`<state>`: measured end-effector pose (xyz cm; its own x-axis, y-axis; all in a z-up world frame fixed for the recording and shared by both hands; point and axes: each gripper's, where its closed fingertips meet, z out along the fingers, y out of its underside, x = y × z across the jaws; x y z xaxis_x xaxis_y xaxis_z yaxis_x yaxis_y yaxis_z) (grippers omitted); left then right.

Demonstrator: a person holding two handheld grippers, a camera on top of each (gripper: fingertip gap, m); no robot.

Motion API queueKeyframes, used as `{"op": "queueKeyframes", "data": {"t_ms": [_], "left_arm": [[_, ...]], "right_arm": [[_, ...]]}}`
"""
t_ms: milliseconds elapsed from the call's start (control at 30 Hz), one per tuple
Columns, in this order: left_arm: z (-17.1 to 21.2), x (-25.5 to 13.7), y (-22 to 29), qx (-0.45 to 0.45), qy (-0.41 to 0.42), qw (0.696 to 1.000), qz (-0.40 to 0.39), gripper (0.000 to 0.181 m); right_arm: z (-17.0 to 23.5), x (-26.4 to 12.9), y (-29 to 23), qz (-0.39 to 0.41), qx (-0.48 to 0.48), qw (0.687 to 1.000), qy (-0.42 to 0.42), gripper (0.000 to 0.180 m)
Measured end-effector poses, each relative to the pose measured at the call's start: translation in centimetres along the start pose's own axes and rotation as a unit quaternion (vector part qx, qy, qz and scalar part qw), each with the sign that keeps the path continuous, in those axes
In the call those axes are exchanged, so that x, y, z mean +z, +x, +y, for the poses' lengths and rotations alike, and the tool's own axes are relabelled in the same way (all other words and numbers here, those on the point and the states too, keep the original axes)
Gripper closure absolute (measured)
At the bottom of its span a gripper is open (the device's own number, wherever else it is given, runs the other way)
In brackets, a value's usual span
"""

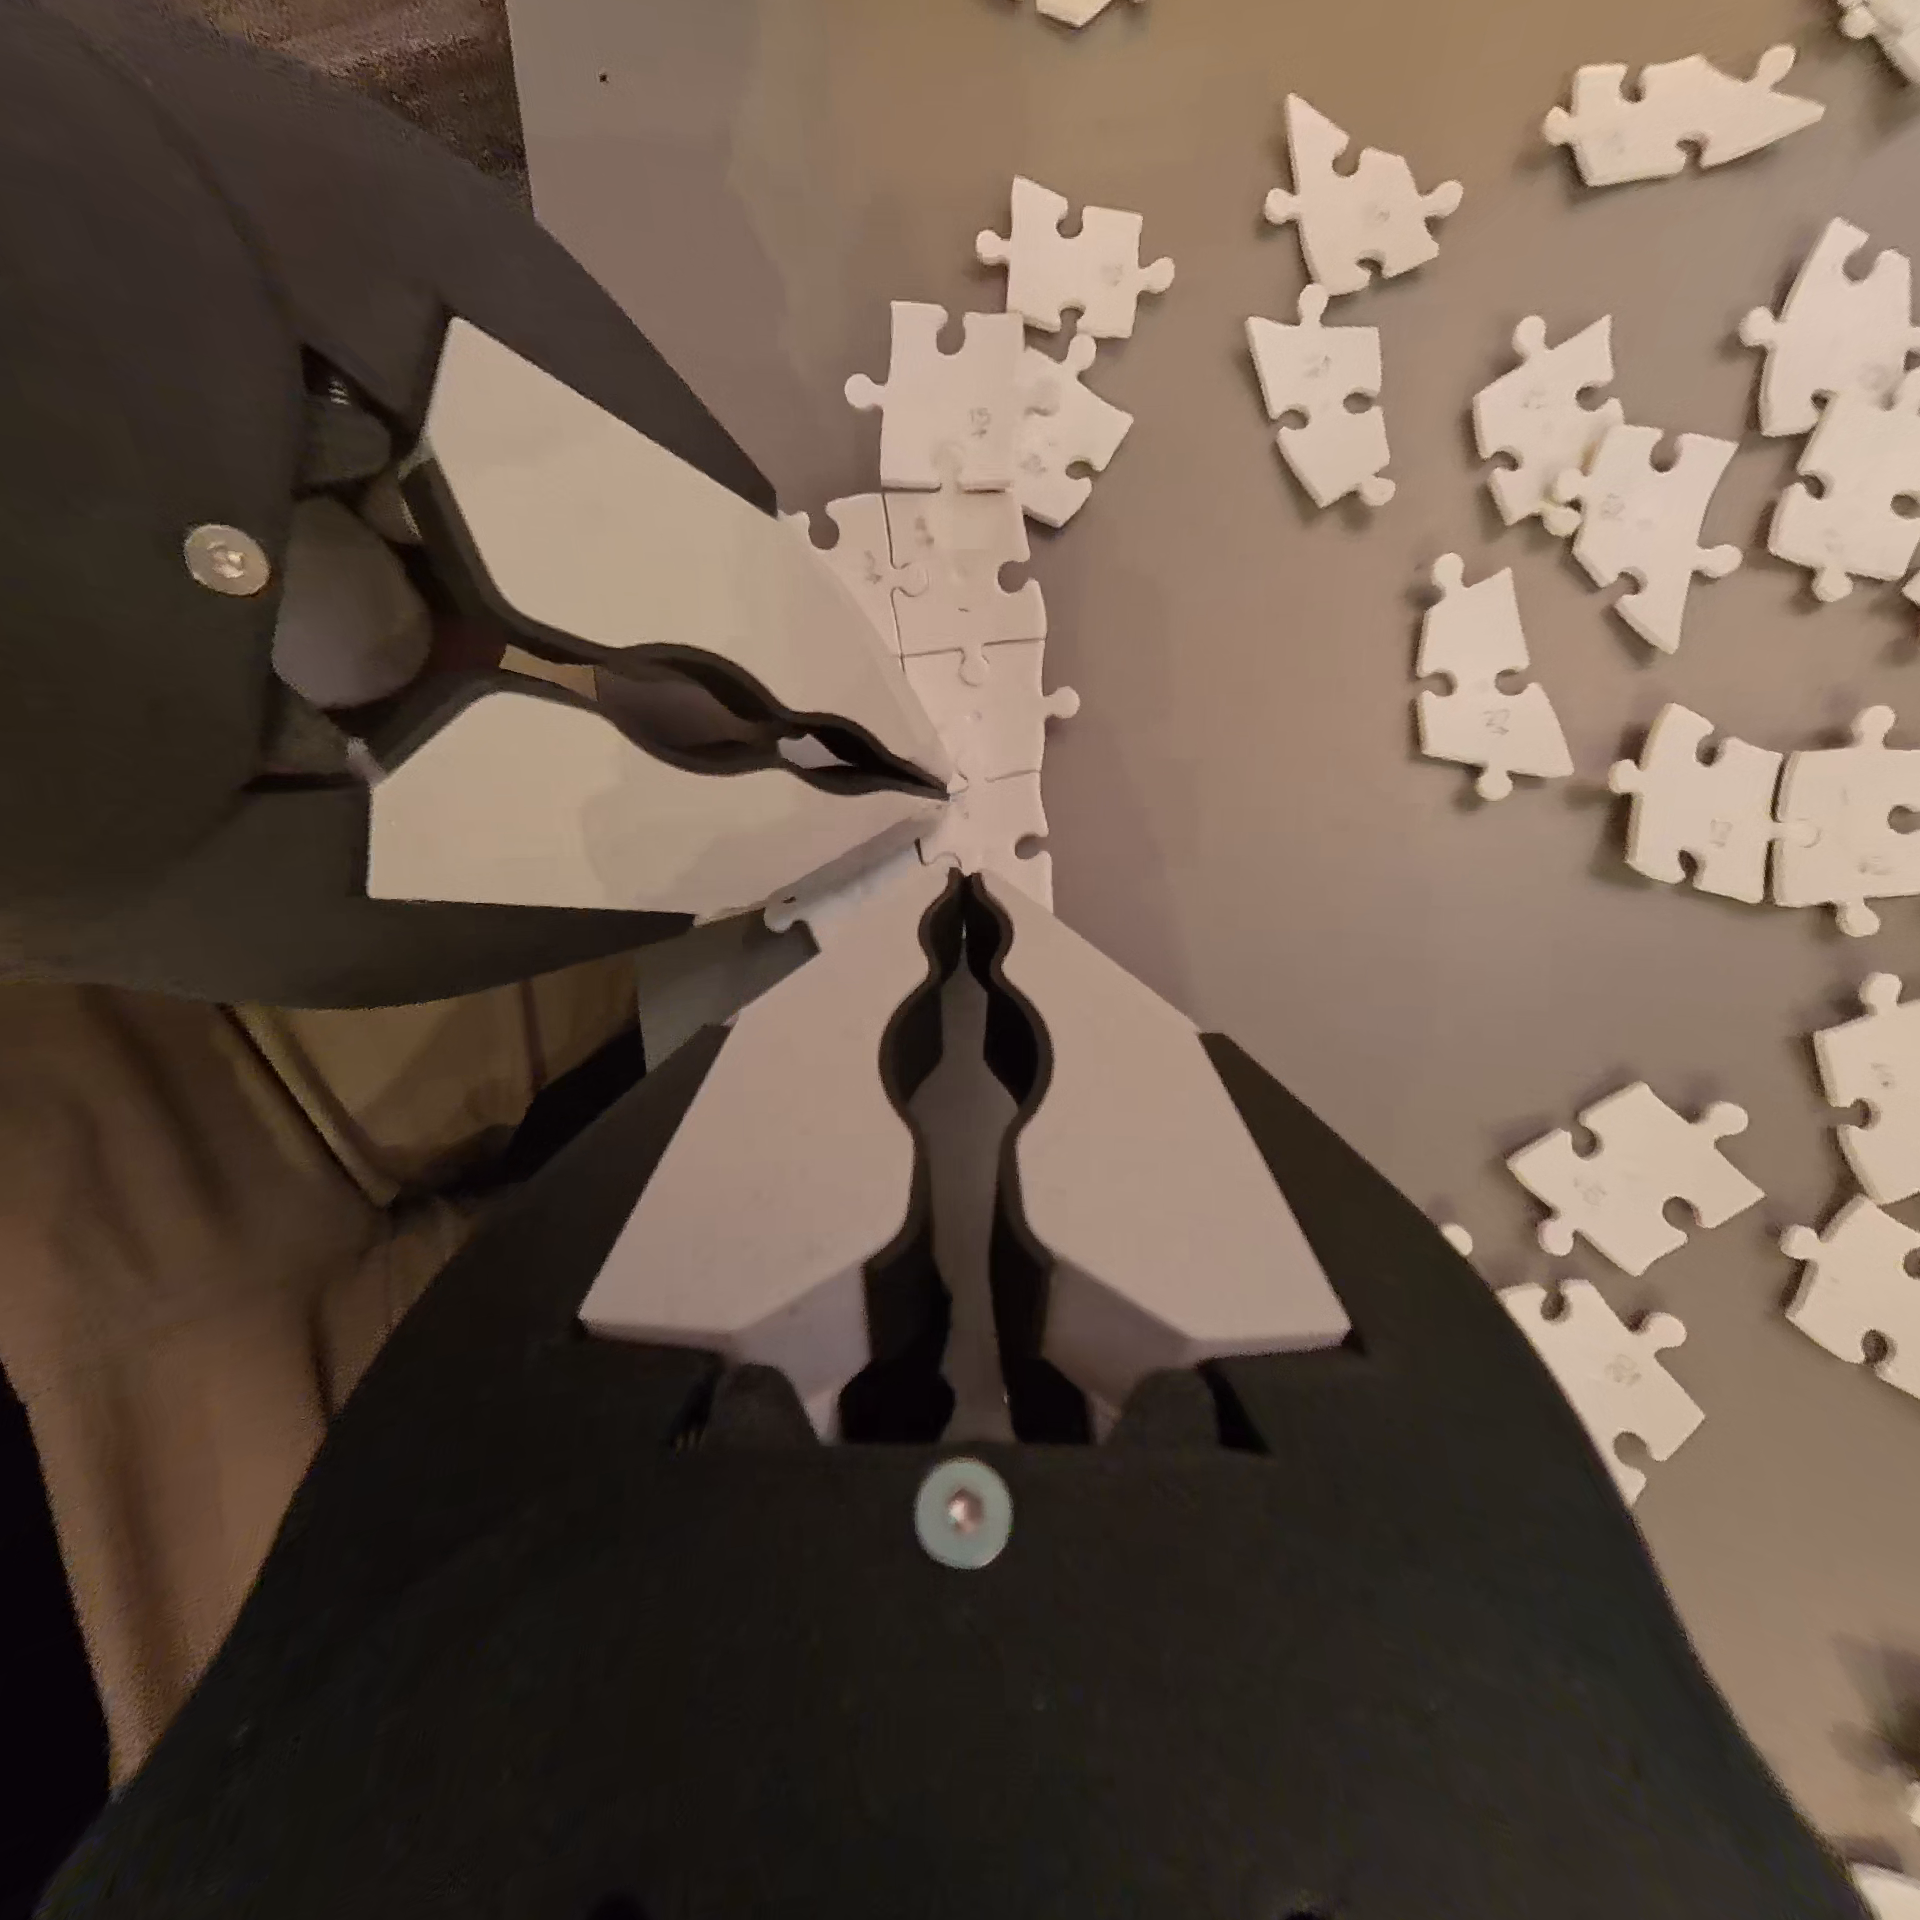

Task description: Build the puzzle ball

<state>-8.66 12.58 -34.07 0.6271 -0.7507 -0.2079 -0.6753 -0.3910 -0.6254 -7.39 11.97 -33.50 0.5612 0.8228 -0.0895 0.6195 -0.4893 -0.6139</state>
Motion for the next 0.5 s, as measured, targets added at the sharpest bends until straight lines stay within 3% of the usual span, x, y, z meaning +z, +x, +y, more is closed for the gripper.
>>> {"op": "queueKeyframes", "data": {"t_ms": [333,500], "left_arm": [[-0.4,-0.5,0.1,-0.086,0.021,0.994,0.066,0.18],[-0.3,-1.5,-0.8,-0.073,0.028,0.994,0.077,0.181]], "right_arm": [[-0.1,-0.9,-0.3,0.005,-0.011,1.0,0.014,0.18],[0.1,-1.3,-1.2,-0.01,-0.02,1.0,0.017,0.18]]}}
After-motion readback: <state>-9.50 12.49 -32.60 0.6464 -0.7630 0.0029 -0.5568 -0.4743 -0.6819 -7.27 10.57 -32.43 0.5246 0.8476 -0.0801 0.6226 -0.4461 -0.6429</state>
